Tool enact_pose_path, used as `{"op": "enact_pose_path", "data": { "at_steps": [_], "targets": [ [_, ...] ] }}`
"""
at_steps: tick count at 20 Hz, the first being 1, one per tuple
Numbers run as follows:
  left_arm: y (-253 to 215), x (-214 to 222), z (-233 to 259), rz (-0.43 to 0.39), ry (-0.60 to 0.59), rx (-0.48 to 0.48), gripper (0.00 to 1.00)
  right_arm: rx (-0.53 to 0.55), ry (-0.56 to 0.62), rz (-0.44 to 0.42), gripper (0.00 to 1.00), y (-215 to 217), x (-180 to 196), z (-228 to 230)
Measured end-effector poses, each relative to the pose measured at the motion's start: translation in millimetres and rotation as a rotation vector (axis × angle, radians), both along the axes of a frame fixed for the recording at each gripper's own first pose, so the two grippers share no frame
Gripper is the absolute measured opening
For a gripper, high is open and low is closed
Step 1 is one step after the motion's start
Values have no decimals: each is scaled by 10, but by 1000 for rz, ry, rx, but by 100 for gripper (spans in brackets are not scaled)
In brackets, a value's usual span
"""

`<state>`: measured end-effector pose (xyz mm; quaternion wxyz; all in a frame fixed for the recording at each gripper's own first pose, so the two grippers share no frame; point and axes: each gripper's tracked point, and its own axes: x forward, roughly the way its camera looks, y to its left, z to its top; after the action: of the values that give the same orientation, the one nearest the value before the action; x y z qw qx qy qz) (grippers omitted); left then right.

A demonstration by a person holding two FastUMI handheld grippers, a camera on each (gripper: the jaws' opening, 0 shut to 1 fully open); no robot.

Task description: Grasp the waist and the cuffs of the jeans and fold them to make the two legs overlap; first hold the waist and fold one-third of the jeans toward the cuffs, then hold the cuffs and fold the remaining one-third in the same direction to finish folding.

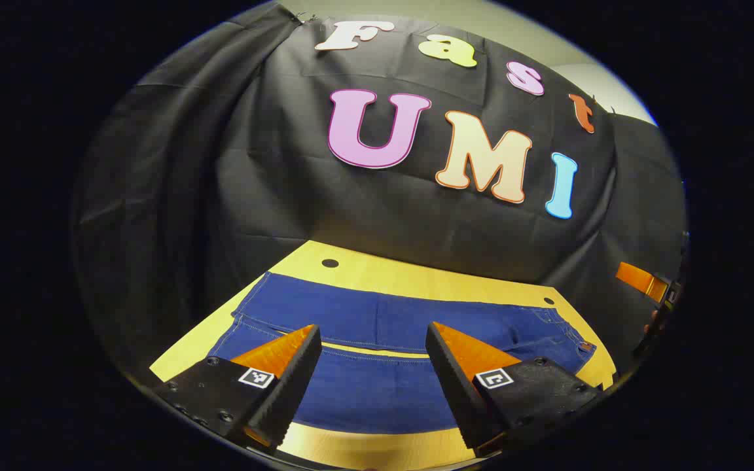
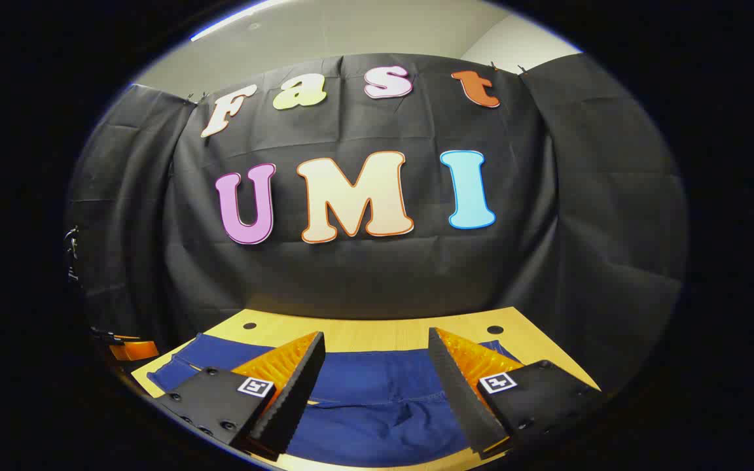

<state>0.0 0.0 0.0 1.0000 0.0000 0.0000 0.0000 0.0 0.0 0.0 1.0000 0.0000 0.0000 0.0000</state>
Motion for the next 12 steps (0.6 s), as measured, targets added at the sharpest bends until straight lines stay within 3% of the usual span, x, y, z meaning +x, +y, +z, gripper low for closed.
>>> {"op": "enact_pose_path", "data": {
  "at_steps": [12],
  "targets": [
    [-19, 9, -92, -14, 24, -18, 95, 5, 29, -15, 98, -27, -11, -125]
  ]
}}
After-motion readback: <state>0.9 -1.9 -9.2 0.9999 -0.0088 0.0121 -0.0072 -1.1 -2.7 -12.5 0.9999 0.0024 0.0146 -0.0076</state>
